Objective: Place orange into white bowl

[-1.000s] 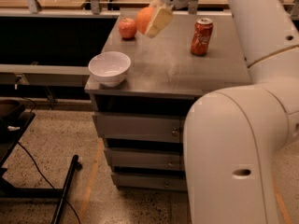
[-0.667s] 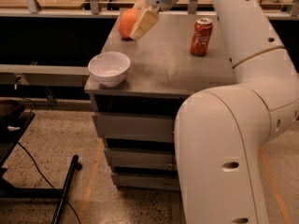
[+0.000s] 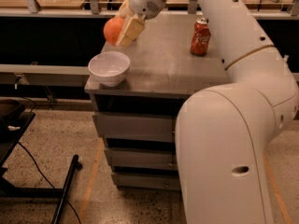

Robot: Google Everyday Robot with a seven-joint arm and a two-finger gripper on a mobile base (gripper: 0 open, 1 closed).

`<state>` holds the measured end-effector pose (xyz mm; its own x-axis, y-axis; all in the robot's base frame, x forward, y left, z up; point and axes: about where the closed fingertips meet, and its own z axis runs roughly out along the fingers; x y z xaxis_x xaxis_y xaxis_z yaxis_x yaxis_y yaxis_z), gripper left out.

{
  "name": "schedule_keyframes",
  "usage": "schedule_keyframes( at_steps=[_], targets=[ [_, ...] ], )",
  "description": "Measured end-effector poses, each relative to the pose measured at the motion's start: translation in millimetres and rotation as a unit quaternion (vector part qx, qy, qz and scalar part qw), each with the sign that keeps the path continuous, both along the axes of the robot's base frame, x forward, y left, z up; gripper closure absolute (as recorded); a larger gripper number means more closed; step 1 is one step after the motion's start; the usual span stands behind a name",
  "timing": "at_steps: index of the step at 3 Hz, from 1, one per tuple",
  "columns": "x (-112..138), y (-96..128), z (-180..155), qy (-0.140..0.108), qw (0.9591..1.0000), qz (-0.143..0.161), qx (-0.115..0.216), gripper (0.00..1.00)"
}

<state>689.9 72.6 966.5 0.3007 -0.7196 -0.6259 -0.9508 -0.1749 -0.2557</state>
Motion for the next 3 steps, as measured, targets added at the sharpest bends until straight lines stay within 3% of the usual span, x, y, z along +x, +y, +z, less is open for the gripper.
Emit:
schedule_keyframes(
  at_steps=[1, 3],
  targets=[
    [-17.4, 15.3, -22.7, 0.022, 0.9992, 0.03, -0.014, 0.74],
    [-30.6, 23.2, -39.0, 0.036, 0.9981, 0.046, -0.021, 0.28]
  ],
)
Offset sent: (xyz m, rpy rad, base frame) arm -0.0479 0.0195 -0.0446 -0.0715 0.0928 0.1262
